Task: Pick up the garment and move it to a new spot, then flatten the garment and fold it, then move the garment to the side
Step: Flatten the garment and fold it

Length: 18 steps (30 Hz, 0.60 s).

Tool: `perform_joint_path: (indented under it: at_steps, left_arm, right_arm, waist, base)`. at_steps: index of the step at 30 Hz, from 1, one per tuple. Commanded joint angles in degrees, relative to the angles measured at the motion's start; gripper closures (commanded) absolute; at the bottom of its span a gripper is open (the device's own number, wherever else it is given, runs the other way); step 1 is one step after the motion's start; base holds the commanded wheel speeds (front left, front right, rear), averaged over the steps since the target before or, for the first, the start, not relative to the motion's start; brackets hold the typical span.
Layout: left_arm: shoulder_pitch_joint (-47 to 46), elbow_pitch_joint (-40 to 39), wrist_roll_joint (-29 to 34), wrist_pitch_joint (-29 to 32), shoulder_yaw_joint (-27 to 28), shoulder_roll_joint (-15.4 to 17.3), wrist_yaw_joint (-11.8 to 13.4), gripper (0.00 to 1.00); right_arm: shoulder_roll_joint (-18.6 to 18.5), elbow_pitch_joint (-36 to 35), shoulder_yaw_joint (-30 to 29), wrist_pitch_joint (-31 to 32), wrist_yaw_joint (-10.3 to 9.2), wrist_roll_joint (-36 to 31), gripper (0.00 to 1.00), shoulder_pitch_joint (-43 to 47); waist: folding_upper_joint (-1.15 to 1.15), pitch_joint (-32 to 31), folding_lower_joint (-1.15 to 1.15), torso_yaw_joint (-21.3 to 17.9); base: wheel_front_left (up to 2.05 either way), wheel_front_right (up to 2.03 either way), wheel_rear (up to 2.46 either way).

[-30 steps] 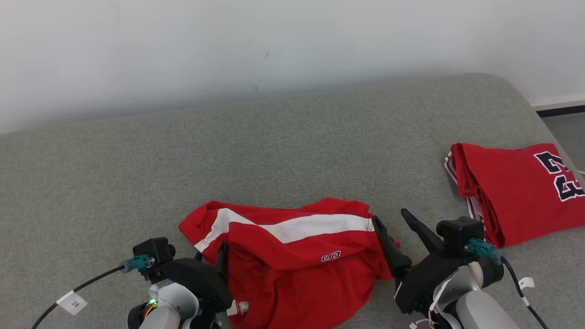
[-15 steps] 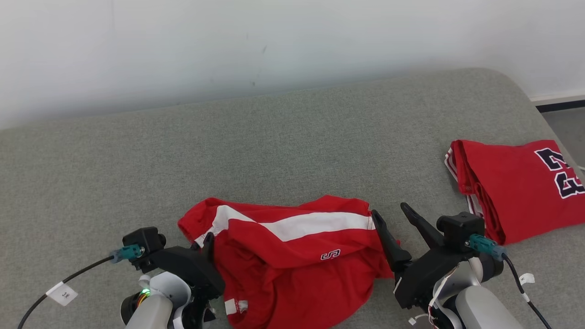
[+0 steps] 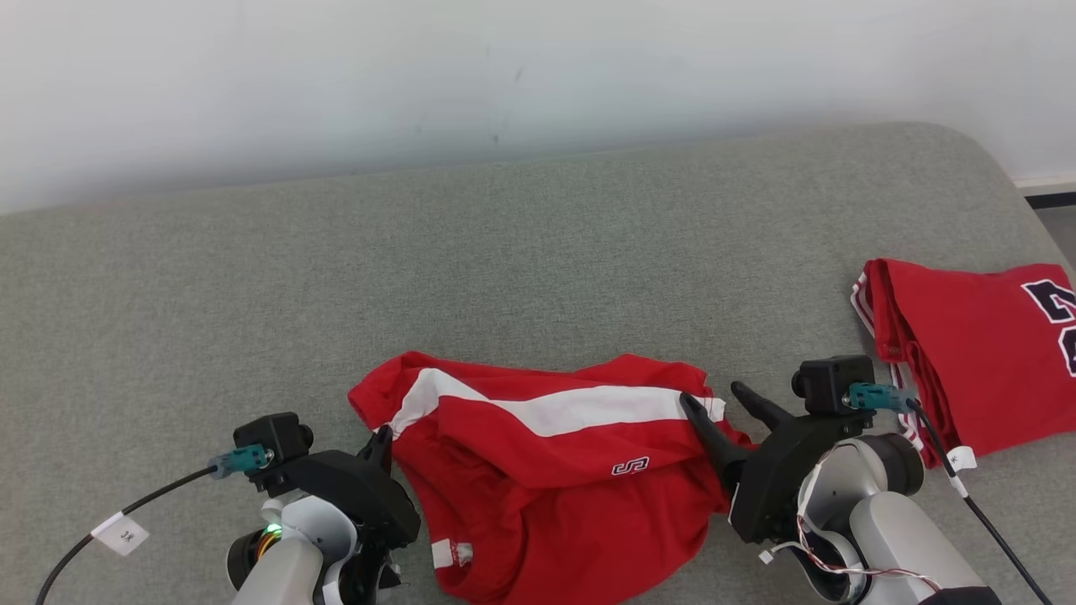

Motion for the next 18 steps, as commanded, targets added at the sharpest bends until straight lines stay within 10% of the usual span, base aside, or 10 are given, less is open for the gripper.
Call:
perform_joint_path:
  at_steps: [1, 18]
  left_arm:
    - [-0.5, 0.1, 0.3, -0.3, -0.2, 0.1, -0.2, 1.00]
    - [-1.2, 0.9, -0.4, -1.3, -0.8, 0.2, -0.3, 1.00]
  right_arm:
    - [0.4, -0.3, -0.5, 1.2, -0.15, 0.9, 0.00, 0.1]
    - [4.2, -4.9, -5.0, 10.6, -0.15, 0.7, 0.00, 3.7]
  waist:
    - [-0.01, 0.1, 0.00, 0.2]
    - [-0.01, 0.2, 0.00, 0.4]
  base:
    - [0.00, 0.00, 0.00]
    - [0.00, 0.00, 0.00]
